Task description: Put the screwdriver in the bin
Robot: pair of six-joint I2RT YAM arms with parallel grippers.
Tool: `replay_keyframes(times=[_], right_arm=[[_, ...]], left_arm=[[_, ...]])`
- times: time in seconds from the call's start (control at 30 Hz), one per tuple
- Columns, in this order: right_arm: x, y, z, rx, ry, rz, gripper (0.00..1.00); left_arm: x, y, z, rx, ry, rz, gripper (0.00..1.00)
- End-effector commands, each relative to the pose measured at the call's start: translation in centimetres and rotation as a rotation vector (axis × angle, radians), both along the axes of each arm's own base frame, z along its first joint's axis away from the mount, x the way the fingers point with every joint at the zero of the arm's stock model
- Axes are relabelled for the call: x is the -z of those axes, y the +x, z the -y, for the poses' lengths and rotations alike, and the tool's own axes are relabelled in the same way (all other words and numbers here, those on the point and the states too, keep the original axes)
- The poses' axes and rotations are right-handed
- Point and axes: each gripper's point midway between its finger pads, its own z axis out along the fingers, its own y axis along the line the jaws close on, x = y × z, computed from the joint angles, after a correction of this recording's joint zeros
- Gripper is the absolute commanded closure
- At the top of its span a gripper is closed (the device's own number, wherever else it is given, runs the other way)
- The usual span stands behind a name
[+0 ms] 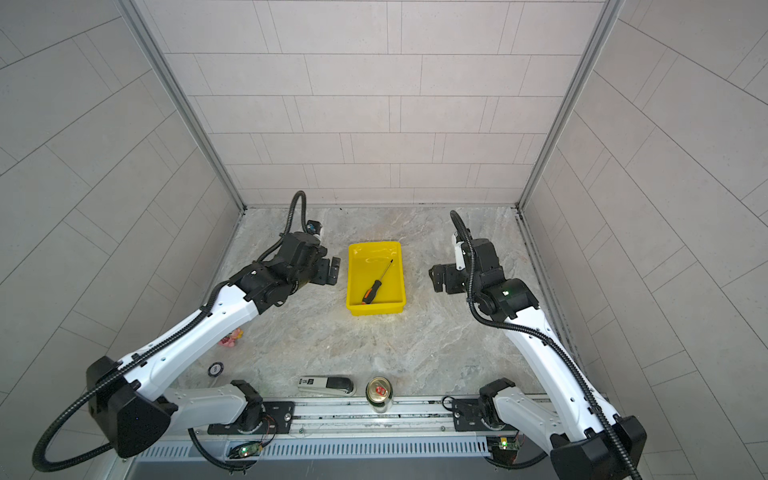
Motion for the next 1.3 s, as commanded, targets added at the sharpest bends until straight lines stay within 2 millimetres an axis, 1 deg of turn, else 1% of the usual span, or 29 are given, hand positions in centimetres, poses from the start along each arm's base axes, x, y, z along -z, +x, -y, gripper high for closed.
replay_keyframes(times=[0.0, 0.07, 0.1, 0.13, 0.2, 0.27, 0.37, 0.47, 0.5, 0.57, 0.7, 0.77, 0.83, 0.93, 1.0, 1.13, 1.2, 1.27], right_arm=[[-1.3, 2.0, 3.6, 0.164, -0.139, 0.157, 0.00], [-0.6, 2.7, 5.1, 0.221, -0.210, 0.205, 0.00], [0.0, 2.9, 5.7, 0.239, -0.238, 0.215, 0.00], [0.8, 3.2, 6.4, 0.267, -0.254, 0.224, 0.00], [2.4, 3.7, 7.6, 0.305, -0.234, 0.217, 0.00], [4.3, 4.0, 8.8, 0.347, -0.193, 0.184, 0.00], [6.5, 4.4, 10.4, 0.409, -0.232, 0.193, 0.00], [9.9, 4.3, 12.1, 0.470, -0.261, 0.176, 0.00], [10.7, 4.3, 12.5, 0.488, -0.259, 0.169, 0.00], [11.7, 4.4, 13.2, 0.521, -0.272, 0.177, 0.00], [12.6, 5.1, 13.2, 0.527, -0.269, 0.208, 0.00], [12.9, 6.1, 13.2, 0.513, -0.276, 0.222, 0.02], [12.9, 7.1, 13.0, 0.503, -0.284, 0.224, 0.03], [14.5, 8.3, 12.9, 0.478, -0.296, 0.213, 0.03], [14.4, 8.2, 12.7, 0.461, -0.268, 0.218, 0.03], [15.1, 8.4, 11.6, 0.387, -0.254, 0.217, 0.00], [15.6, 8.5, 11.1, 0.358, -0.251, 0.234, 0.00], [15.6, 8.5, 11.2, 0.359, -0.247, 0.232, 0.00]], left_arm=[[-0.5, 1.3, -3.7, -0.122, 0.027, 0.137, 0.00], [0.3, 1.5, -5.9, -0.176, 0.055, 0.189, 0.00], [0.3, 1.7, -6.8, -0.205, 0.060, 0.224, 0.00], [1.0, 1.7, -7.7, -0.224, 0.076, 0.254, 0.00], [2.0, 1.6, -9.2, -0.256, 0.114, 0.315, 0.00], [3.3, 1.4, -10.7, -0.286, 0.152, 0.336, 0.00], [5.3, 1.2, -12.6, -0.314, 0.150, 0.329, 0.00], [7.5, 1.3, -14.0, -0.326, 0.115, 0.331, 0.00], [7.9, 1.3, -14.5, -0.338, 0.106, 0.331, 0.00], [8.9, 1.4, -15.3, -0.351, 0.091, 0.330, 0.00], [10.4, 2.0, -15.7, -0.336, 0.088, 0.304, 0.00], [11.3, 2.5, -15.5, -0.315, 0.076, 0.289, 0.00], [11.6, 3.2, -15.3, -0.292, 0.064, 0.285, 0.00], [11.9, 4.4, -14.9, -0.256, 0.042, 0.282, 0.00], [12.6, 5.1, -14.7, -0.234, 0.035, 0.263, 0.00], [14.5, 6.5, -14.3, -0.209, 0.038, 0.221, 0.00], [14.8, 6.8, -14.5, -0.204, 0.018, 0.198, 0.00], [15.0, 6.8, -14.9, -0.214, -0.003, 0.199, 0.00]])
